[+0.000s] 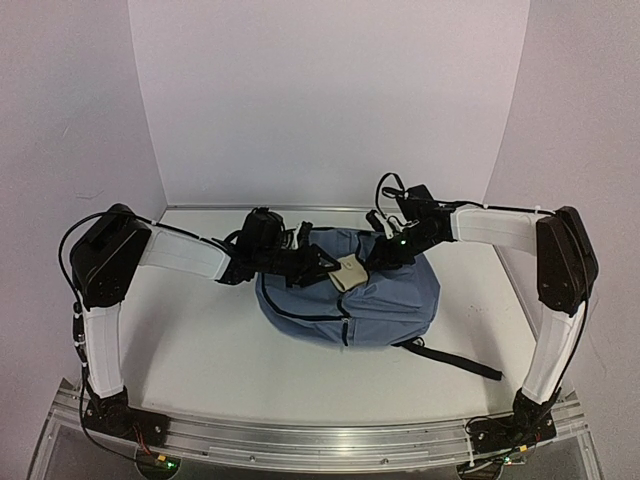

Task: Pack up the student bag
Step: Place the personal item in the student bag, then adjust the student bag at the center of the board.

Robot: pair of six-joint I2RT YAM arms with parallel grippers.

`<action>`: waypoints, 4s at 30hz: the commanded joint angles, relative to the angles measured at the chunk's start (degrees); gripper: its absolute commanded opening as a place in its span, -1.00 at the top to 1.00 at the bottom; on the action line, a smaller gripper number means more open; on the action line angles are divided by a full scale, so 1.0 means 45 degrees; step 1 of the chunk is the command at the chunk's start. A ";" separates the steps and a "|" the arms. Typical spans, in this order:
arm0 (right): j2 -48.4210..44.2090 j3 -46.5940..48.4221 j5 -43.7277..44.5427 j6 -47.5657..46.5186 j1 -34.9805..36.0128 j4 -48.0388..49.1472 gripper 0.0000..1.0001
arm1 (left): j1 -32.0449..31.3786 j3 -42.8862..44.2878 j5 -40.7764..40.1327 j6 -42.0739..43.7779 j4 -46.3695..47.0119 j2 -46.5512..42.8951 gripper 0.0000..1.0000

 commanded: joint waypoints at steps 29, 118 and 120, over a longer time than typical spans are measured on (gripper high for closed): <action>-0.2168 0.1210 -0.1109 -0.0367 0.0152 -0.1266 1.00 | 0.0461 0.0696 0.3653 -0.2864 0.6432 0.2050 1.00; -0.1310 0.1362 -0.3351 0.1627 -0.0081 -0.0139 1.00 | -0.1198 0.9119 -0.5754 0.5008 -0.8647 0.3286 -0.28; -0.1323 0.1374 -0.3466 0.1737 -0.0079 -0.0027 1.00 | -0.1308 0.9457 -0.6074 0.5005 -0.8769 0.3585 -0.31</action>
